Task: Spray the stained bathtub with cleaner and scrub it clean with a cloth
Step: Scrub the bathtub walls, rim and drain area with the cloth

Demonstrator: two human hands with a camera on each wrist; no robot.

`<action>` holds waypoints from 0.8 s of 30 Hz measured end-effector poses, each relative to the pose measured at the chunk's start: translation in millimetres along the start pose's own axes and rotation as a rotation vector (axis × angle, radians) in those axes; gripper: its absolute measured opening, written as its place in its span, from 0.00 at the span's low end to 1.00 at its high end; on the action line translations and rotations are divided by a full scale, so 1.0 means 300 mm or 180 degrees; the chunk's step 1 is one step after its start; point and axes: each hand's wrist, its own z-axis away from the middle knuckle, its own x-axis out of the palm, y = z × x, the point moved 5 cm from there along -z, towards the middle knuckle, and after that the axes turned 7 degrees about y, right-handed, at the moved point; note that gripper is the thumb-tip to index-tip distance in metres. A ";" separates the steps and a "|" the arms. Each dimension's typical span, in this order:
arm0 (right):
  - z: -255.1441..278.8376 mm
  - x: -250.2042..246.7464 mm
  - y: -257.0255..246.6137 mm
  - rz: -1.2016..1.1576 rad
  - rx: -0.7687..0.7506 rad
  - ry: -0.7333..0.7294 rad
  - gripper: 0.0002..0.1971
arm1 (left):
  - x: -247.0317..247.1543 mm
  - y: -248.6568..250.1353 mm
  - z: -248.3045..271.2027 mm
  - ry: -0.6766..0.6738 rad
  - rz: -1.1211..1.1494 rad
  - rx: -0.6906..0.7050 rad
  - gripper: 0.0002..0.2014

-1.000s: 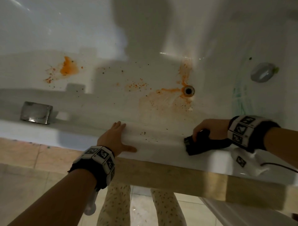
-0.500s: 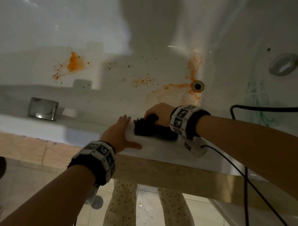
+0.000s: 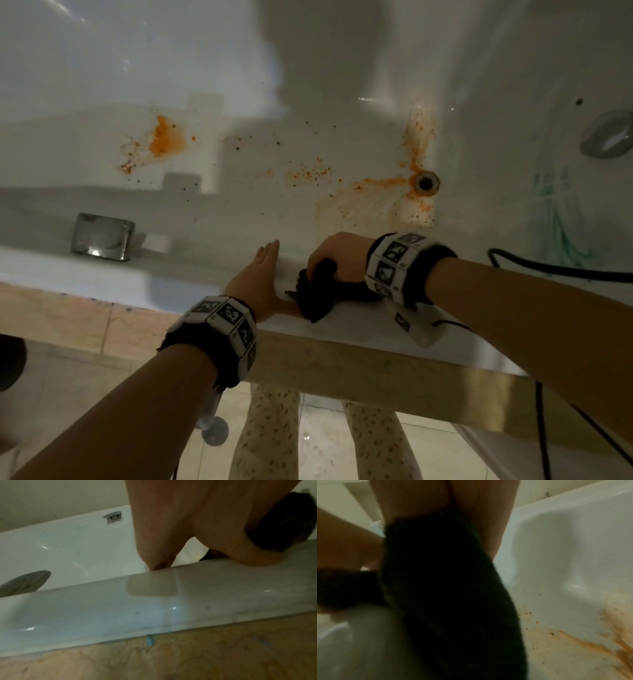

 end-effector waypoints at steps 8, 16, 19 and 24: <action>-0.172 -0.014 0.010 0.0780 0.0445 0.0713 0.10 | -0.019 -0.039 -0.004 0.0051 0.0013 -0.0052 0.62; -0.104 -0.042 -0.058 -0.0244 0.0062 -0.0007 0.21 | -0.088 -0.156 0.000 0.0117 0.0077 -0.0138 0.63; -0.138 -0.001 -0.120 0.0235 -0.0071 -0.0115 0.20 | -0.092 -0.162 0.008 0.0072 0.0072 -0.0078 0.63; -0.190 0.000 -0.132 0.0655 0.0023 0.0178 0.12 | -0.095 -0.159 -0.008 0.0016 0.0067 -0.0049 0.64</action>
